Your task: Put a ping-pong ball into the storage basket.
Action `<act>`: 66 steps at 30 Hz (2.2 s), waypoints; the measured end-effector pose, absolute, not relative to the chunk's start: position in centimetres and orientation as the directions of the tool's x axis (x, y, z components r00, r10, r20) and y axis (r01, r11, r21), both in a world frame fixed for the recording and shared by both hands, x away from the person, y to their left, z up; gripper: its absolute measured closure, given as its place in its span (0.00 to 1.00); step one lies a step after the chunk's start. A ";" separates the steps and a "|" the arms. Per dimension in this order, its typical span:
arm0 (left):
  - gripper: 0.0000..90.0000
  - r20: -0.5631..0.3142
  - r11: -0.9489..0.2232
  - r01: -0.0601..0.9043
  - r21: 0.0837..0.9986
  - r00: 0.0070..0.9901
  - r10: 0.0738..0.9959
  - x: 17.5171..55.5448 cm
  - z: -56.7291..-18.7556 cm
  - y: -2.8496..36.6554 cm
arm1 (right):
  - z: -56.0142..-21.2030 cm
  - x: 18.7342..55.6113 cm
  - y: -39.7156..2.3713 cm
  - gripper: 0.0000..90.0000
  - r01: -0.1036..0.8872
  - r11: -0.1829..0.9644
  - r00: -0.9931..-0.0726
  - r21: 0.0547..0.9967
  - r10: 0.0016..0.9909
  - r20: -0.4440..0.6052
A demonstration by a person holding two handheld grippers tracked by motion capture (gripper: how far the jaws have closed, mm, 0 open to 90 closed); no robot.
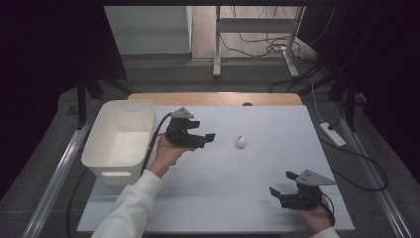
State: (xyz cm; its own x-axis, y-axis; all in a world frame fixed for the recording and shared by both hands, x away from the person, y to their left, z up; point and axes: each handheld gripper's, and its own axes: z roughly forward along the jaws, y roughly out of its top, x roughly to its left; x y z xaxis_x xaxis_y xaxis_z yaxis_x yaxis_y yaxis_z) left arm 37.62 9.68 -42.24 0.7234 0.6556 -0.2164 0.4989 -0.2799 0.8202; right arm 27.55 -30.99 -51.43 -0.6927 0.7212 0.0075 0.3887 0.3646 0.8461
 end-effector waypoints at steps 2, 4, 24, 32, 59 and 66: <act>0.21 -0.216 -0.285 0.502 0.816 0.723 0.656 37.7 -42.4 9.5 | -51.4 27.5 -31.0 0.14 0.388 0.366 -0.693 0.846 0.721 0.007; 0.21 -0.211 -0.292 0.504 0.813 0.722 0.659 37.8 -42.5 9.4 | -51.4 27.5 -31.0 0.14 0.389 0.365 -0.693 0.846 0.721 0.007; 0.21 -0.210 -0.312 0.514 0.799 0.725 0.656 39.6 -44.9 7.7 | -51.4 27.6 -31.2 0.14 0.390 0.359 -0.701 0.848 0.713 0.020; 0.21 -0.217 -0.307 0.520 0.797 0.722 0.657 40.1 -45.7 7.0 | -51.4 27.8 -31.2 0.14 0.385 0.353 -0.705 0.853 0.708 0.025; 0.22 -0.205 -0.331 0.539 0.775 0.709 0.675 41.3 -47.4 5.4 | -51.3 27.7 -31.0 0.14 0.383 0.360 -0.709 0.851 0.705 0.021; 0.22 -0.200 -0.352 0.546 0.760 0.712 0.673 41.5 -48.1 4.1 | -51.3 27.6 -31.0 0.14 0.382 0.352 -0.706 0.855 0.707 0.024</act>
State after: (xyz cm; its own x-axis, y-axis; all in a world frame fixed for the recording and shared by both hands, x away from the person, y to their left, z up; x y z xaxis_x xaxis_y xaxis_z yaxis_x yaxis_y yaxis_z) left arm 41.55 4.09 -48.05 0.7120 0.6731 -0.2000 0.5461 -0.3518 0.7602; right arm 27.56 -30.95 -51.27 -0.7063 0.7075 0.0239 0.3818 0.3522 0.8545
